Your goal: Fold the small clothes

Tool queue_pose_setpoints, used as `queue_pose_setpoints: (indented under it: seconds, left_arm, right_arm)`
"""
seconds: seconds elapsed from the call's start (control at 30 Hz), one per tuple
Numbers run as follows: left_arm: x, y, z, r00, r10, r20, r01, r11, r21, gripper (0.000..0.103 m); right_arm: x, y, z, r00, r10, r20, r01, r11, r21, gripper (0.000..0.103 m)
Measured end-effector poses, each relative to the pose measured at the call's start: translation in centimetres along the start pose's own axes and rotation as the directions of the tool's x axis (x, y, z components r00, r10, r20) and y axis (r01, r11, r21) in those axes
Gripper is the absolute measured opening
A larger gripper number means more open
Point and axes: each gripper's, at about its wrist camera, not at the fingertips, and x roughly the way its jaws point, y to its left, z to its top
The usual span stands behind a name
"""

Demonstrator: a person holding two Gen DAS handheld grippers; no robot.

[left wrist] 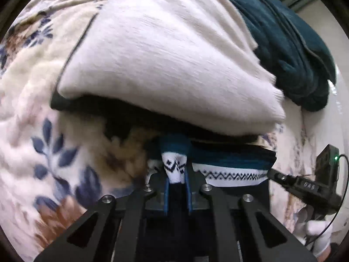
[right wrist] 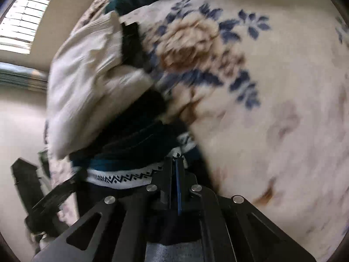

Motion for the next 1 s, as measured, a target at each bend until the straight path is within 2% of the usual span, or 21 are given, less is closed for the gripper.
queue_pose_setpoints:
  seconds: [0.03,0.07,0.1,0.13,0.17,0.2,0.23,0.3,0.37,0.47,0.53,0.57,0.63,0.7,0.77,0.83,0.9,0.93,1.0]
  left_arm:
    - [-0.2,0.4,0.0,1.000,-0.022,-0.004,0.022,1.000,-0.009,0.011]
    - [-0.8,0.6,-0.1,0.999,-0.041,-0.004,0.041,0.999,-0.020,0.012]
    - [-1.3,0.8,-0.3,0.999,-0.043,-0.003,0.043,0.999,-0.027,0.018]
    - [-2.5,0.9,-0.8,0.999,-0.051,0.007,0.051,0.998,-0.036,0.038]
    - [-3.6,0.9,-1.6,0.997,-0.077,0.026,0.078,0.996,-0.047,0.053]
    - [-5.3,1.3,-3.0,0.991,-0.118,0.065,0.122,0.990,-0.065,0.076]
    - [-6.2,1.5,-3.9,0.985,-0.145,0.089,0.152,0.986,-0.075,0.079]
    - [-8.5,2.5,-6.9,0.976,-0.184,0.120,0.200,0.969,-0.142,0.081]
    - [-9.5,3.4,-9.7,0.971,-0.198,0.132,0.224,0.950,-0.218,0.081]
    - [-10.7,4.7,-15.9,0.964,-0.210,0.165,0.257,0.896,-0.362,0.081]
    - [-11.2,4.8,-19.5,0.956,-0.211,0.205,0.282,0.855,-0.436,0.081]
    - [-11.3,4.6,-21.1,0.949,-0.216,0.228,0.302,0.830,-0.469,0.081]
    - [-10.6,3.9,-24.0,0.938,-0.236,0.252,0.337,0.784,-0.521,0.081]
    - [-8.9,3.0,-26.0,0.933,-0.252,0.255,0.354,0.756,-0.550,0.081]
    - [-7.9,2.2,-26.7,0.926,-0.252,0.280,0.370,0.747,-0.552,0.081]
    - [-7.1,1.7,-26.9,0.925,-0.223,0.309,0.365,0.748,-0.554,0.081]
    - [-7.4,1.9,-27.5,0.914,-0.207,0.350,0.385,0.716,-0.583,0.081]
    - [-8.3,1.8,-28.2,0.902,-0.196,0.386,0.403,0.701,-0.588,0.081]
    - [-9.2,1.2,-29.3,0.897,-0.166,0.410,0.399,0.705,-0.586,0.081]
  right_arm:
    - [-0.3,-0.1,0.3,1.000,-0.021,-0.001,0.021,1.000,-0.012,0.002]
    - [-0.6,-0.3,0.5,1.000,-0.005,-0.015,0.005,1.000,-0.017,0.002]
    - [-1.0,-0.6,0.6,0.999,0.023,-0.036,-0.023,1.000,-0.010,0.003]
    - [-1.3,-0.9,0.6,0.997,0.045,-0.063,-0.045,0.999,-0.003,0.005]
    - [-1.9,-1.4,0.3,0.994,0.051,-0.101,-0.052,0.999,-0.006,0.008]
    - [-2.4,-1.7,0.0,0.993,0.054,-0.108,-0.056,0.998,-0.014,0.022]
    - [-3.3,-2.2,-0.7,0.991,0.070,-0.111,-0.073,0.997,-0.025,0.046]
    - [-4.3,-3.2,-1.9,0.986,0.103,-0.133,-0.108,0.994,-0.034,0.062]
    - [-4.8,-3.9,-3.0,0.981,0.096,-0.166,-0.104,0.994,-0.042,0.063]
    - [-5.1,-4.9,-5.0,0.974,0.080,-0.211,-0.093,0.994,-0.055,0.064]
    - [-5.3,-5.5,-5.7,0.970,0.104,-0.219,-0.118,0.992,-0.051,0.079]
    - [-5.4,-5.8,-6.1,0.969,0.113,-0.219,-0.127,0.991,-0.048,0.082]
    - [-4.8,-6.2,-6.0,0.964,0.139,-0.227,-0.149,0.989,-0.024,0.083]
    - [-4.3,-6.2,-5.3,0.962,0.156,-0.225,-0.165,0.986,-0.023,0.083]
    - [-3.0,-5.7,-4.1,0.957,0.174,-0.233,-0.187,0.982,-0.034,0.083]
    - [-1.9,-5.0,-2.9,0.954,0.177,-0.242,-0.195,0.980,-0.049,0.083]
    - [0.2,-4.2,-1.2,0.952,0.172,-0.254,-0.196,0.978,-0.075,0.083]
    - [0.7,-4.0,-0.8,0.952,0.169,-0.256,-0.195,0.977,-0.080,0.083]
    - [2.5,-2.9,0.5,0.942,0.190,-0.276,-0.222,0.971,-0.089,0.083]
